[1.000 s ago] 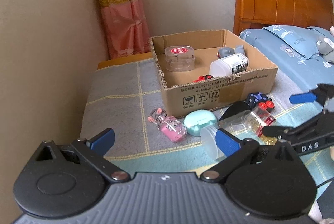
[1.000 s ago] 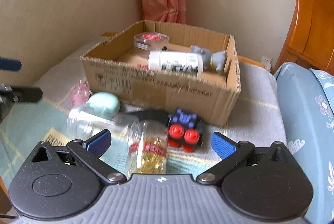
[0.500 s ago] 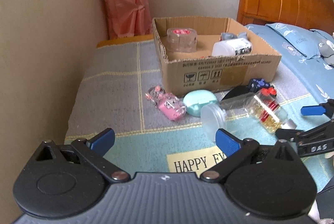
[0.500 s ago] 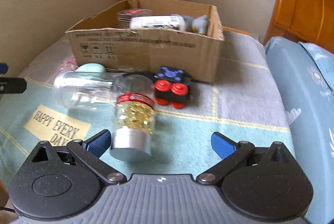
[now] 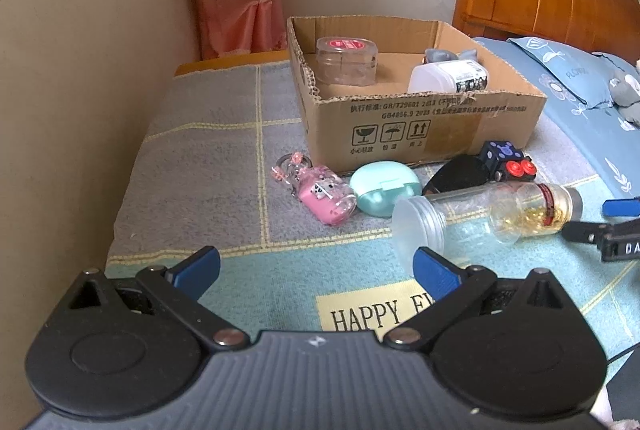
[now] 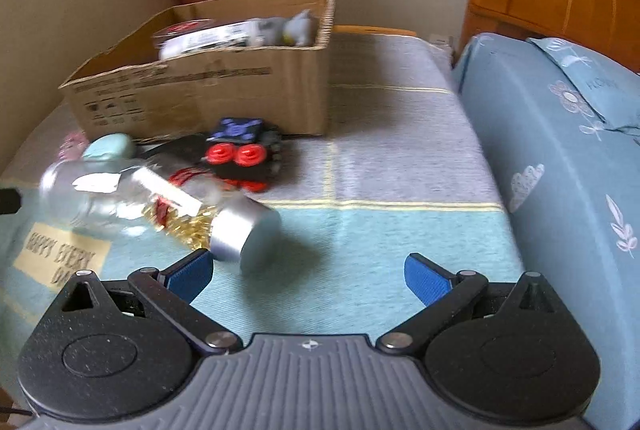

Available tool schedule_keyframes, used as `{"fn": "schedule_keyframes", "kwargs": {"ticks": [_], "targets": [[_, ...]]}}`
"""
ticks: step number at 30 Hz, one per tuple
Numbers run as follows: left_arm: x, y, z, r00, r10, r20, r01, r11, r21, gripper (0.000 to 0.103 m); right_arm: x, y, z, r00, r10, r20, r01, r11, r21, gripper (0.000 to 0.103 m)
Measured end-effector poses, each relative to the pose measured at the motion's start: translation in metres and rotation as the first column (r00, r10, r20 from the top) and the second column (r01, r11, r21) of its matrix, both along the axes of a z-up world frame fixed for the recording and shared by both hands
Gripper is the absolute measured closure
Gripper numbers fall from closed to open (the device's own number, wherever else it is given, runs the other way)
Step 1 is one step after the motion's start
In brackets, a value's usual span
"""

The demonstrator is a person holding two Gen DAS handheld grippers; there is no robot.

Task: Organize rigid objects
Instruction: 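Grasp the gold capsule bottle with the right tool and lift it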

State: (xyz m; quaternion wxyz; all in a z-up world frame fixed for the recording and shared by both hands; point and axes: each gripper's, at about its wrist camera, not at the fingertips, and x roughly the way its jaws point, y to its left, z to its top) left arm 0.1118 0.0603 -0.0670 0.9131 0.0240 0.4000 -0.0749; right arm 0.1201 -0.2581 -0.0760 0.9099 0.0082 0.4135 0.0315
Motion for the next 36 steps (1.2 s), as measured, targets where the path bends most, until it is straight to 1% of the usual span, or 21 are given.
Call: {"fn": "schedule_keyframes", "kwargs": {"ticks": [6,8,12,14,17,18,20,22,24,26,29,30,36], "targets": [[0.003,0.003,-0.006,1.0,0.004,-0.011,-0.004,1.0,0.004,0.001,0.01,-0.017,-0.001,0.997,-0.071,-0.009,0.071,0.997,0.001,0.0],[0.004,0.005,-0.007,1.0,0.007,-0.015,-0.007,1.0,0.0,0.001,0.01,-0.016,0.0,0.998,-0.06,-0.011,0.059,0.998,-0.001,0.0],[0.005,0.008,-0.01,1.0,0.005,-0.022,-0.005,1.0,-0.002,0.001,0.0,-0.007,0.006,0.999,0.046,0.015,-0.046,0.999,0.002,0.0],[0.005,0.009,-0.012,1.0,-0.002,-0.027,0.002,1.0,-0.001,0.001,-0.008,0.0,0.008,0.992,0.122,0.032,-0.122,0.992,-0.003,0.0],[0.004,0.007,-0.016,0.999,-0.021,-0.036,0.021,1.0,-0.002,0.001,-0.018,0.012,0.012,0.965,0.259,0.05,-0.257,0.966,-0.038,0.0],[0.005,0.007,-0.018,0.999,-0.029,-0.043,0.029,1.0,-0.006,0.001,-0.02,0.017,0.012,0.952,0.301,0.048,-0.299,0.953,-0.055,0.0],[0.005,0.005,-0.023,0.997,-0.045,-0.058,0.044,0.999,-0.012,0.001,-0.021,0.024,0.007,0.935,0.355,0.025,-0.351,0.932,-0.092,0.0],[0.005,0.003,-0.028,0.995,-0.057,-0.076,0.056,0.998,-0.01,0.001,-0.017,0.027,0.0,0.926,0.377,0.001,-0.375,0.92,-0.115,0.0],[0.005,0.001,-0.033,0.993,-0.07,-0.092,0.07,0.998,-0.007,0.001,-0.012,0.028,-0.009,0.926,0.378,-0.029,-0.378,0.919,-0.114,0.0],[0.006,0.001,-0.039,0.99,-0.085,-0.116,0.084,0.996,-0.014,0.001,-0.01,0.025,-0.012,0.923,0.384,-0.028,-0.385,0.92,-0.073,0.0],[0.004,0.0,-0.042,0.992,-0.102,-0.072,0.103,0.995,0.013,0.001,-0.011,0.023,-0.013,0.916,0.401,-0.011,-0.401,0.914,-0.064,0.0],[0.005,0.001,-0.043,0.991,-0.117,-0.06,0.118,0.993,0.009,0.001,-0.012,0.022,-0.014,0.913,0.407,-0.004,-0.407,0.911,-0.063,0.0],[0.022,0.006,-0.042,0.976,-0.21,-0.054,0.211,0.977,0.012,0.0,-0.016,0.018,-0.014,0.905,0.424,0.028,-0.422,0.905,-0.061,0.0]]}}
